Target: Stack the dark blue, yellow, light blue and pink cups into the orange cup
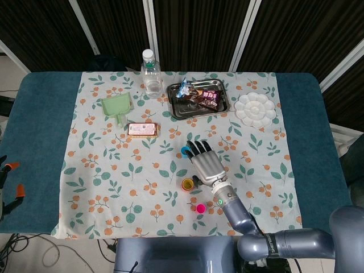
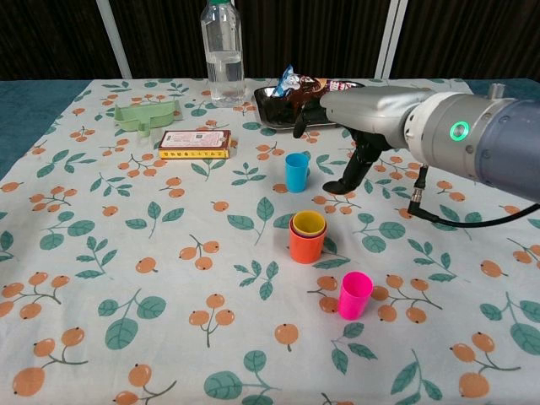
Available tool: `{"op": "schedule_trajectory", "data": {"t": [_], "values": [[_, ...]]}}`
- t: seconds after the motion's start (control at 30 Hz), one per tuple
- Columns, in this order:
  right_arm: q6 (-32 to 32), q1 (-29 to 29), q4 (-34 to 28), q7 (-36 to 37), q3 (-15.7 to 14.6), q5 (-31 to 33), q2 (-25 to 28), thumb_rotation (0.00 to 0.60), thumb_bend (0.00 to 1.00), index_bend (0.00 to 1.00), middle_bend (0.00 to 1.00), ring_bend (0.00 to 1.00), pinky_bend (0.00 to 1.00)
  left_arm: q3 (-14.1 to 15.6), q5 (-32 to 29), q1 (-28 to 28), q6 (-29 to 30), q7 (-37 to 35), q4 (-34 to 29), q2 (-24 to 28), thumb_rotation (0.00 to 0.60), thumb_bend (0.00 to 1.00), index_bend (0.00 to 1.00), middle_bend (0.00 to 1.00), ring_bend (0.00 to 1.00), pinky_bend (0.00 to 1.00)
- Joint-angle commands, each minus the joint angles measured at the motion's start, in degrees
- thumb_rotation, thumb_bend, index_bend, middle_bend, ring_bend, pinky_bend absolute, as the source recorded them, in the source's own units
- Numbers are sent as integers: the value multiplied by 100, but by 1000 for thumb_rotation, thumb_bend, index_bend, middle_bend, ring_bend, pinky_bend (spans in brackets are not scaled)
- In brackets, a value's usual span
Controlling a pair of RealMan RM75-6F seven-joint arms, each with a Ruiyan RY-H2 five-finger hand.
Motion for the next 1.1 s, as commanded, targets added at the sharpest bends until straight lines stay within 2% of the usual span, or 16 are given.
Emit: {"op": "schedule_trajectory", "data": {"t": [0.03, 0.43, 1.1], "values": [[-232, 227, 460, -37, 230, 366, -138, 600, 387, 227, 0, 23, 90, -7, -4, 2, 6, -5, -3, 4, 600, 468, 253, 61, 0, 49], [-717, 721, 1806, -139, 485, 1171, -720, 600, 386, 270, 0, 23, 90, -10, -25, -4, -19, -40, 16, 5, 600, 467, 253, 61, 0, 49], [-899, 986, 2398, -61, 561, 1303, -1101, 600, 387, 352, 0, 23, 90, 27, -2, -7, -51, -25, -9, 4, 600, 467, 253, 61, 0, 49]]}}
